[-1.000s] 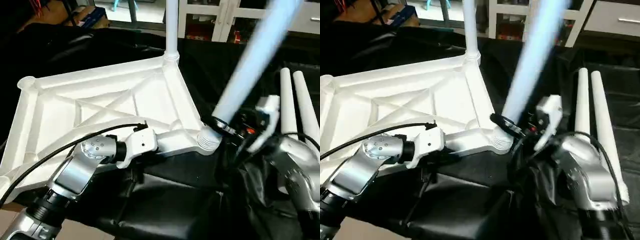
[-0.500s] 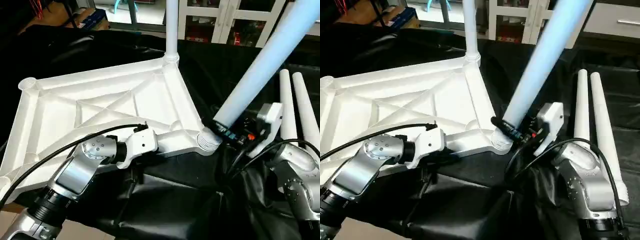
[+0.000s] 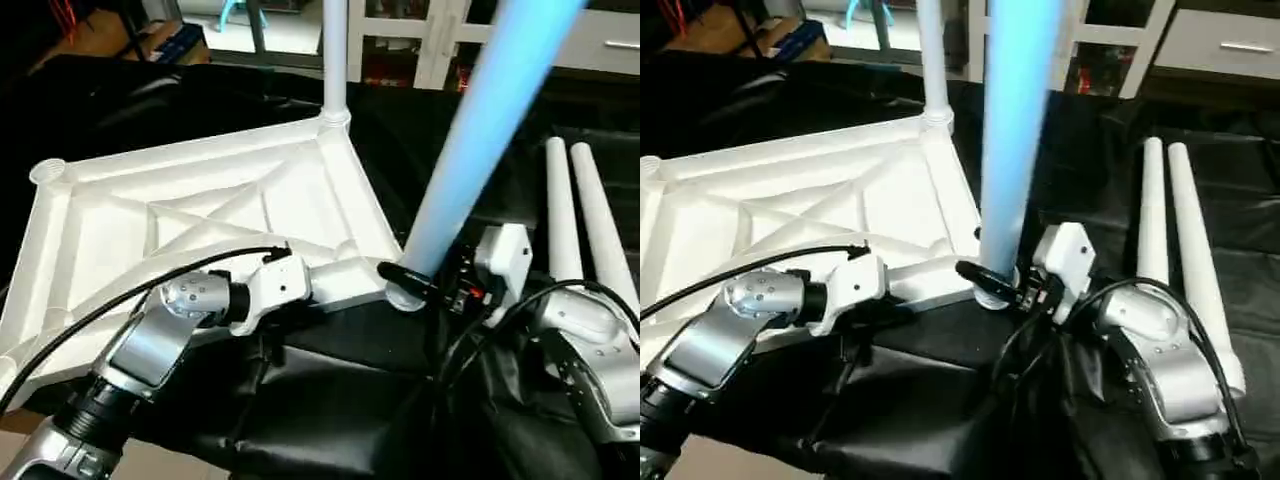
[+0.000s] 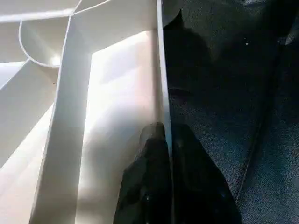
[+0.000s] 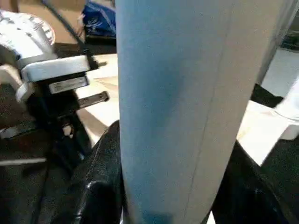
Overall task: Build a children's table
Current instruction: Insert table leg to table base
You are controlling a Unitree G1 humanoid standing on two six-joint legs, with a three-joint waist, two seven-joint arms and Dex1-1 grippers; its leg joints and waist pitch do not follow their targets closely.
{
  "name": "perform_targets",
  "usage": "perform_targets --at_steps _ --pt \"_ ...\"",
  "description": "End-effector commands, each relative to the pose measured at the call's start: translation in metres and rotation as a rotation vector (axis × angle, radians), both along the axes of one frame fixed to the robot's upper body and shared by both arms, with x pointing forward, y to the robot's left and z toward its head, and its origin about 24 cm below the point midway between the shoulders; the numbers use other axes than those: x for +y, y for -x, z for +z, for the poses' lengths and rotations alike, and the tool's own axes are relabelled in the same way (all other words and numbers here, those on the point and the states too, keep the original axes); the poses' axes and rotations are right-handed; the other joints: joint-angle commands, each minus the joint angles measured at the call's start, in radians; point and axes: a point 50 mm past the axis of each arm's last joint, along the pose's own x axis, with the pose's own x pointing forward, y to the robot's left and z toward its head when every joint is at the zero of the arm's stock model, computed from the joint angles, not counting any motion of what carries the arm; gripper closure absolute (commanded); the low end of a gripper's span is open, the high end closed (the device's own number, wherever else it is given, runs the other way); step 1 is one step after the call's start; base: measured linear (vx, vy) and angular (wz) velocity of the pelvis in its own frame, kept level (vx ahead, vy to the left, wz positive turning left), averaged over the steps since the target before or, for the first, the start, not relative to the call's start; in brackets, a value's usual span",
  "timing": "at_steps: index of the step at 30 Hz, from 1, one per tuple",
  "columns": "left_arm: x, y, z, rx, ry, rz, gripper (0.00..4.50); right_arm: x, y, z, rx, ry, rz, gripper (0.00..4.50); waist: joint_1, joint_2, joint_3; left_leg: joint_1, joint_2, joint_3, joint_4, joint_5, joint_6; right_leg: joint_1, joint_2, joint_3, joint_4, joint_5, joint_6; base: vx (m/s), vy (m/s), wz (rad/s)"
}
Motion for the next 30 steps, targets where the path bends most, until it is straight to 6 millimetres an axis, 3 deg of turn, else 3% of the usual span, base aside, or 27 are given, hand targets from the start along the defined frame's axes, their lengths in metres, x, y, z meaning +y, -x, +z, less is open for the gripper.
perform_targets --at_steps 1,6,12,16,22,25,30 --pt "0.007 0.004 -0.019 0.065 -0.031 0.037 4.50 -0.013 -0.004 -0.020 0.140 -0.015 -0.092 2.69 -0.001 -0.026 -0.030 0.025 0.105 -0.073 -0.089 -0.352 0.022 0.004 -0.091 0.052 -0.091 -0.469 -0.169 0.000 0.000 0.00" --pt "0.008 0.006 -0.020 0.073 -0.037 0.026 4.50 -0.018 -0.009 -0.008 0.113 -0.060 -0.104 2.69 0.001 -0.024 -0.034 0.028 0.104 -0.065 -0.086 -0.311 0.030 0.005 -0.085 0.051 -0.083 -0.354 -0.198 0.000 0.000 0.00" --pt "0.005 0.007 -0.020 0.076 -0.029 0.016 4.50 -0.018 -0.009 -0.016 0.117 0.031 -0.053 2.69 0.004 -0.027 -0.037 0.026 0.104 -0.059 -0.079 -0.251 0.068 0.011 -0.088 0.050 -0.077 -0.281 -0.223 0.000 0.000 0.00" --pt "0.004 0.007 -0.019 0.076 -0.025 0.013 4.50 -0.015 -0.009 -0.019 0.119 0.065 -0.023 2.69 0.003 -0.028 -0.035 0.025 0.105 -0.060 -0.080 -0.255 0.075 0.011 -0.086 0.048 -0.077 -0.302 -0.225 0.000 0.000 0.00" --pt "0.003 0.008 -0.018 0.077 -0.020 0.006 4.50 -0.008 -0.010 -0.024 0.089 0.145 0.037 2.69 0.001 -0.028 -0.031 0.027 0.106 -0.064 -0.085 -0.304 0.045 0.006 -0.088 0.050 -0.085 -0.393 -0.199 0.000 0.000 0.00" --pt "0.003 0.008 -0.018 0.076 -0.021 0.005 4.50 -0.007 -0.009 -0.026 0.084 0.168 0.057 2.69 0.001 -0.025 -0.032 0.028 0.106 -0.063 -0.084 -0.299 0.045 0.006 -0.087 0.050 -0.083 -0.368 -0.203 0.000 0.000 0.00" --pt "0.003 0.008 -0.018 0.076 -0.022 0.003 4.50 0.001 -0.007 -0.027 0.086 0.157 0.087 2.69 0.004 -0.025 -0.037 0.026 0.105 -0.059 -0.079 -0.246 0.077 0.012 -0.085 0.049 -0.074 -0.260 -0.230 0.000 0.000 0.00"
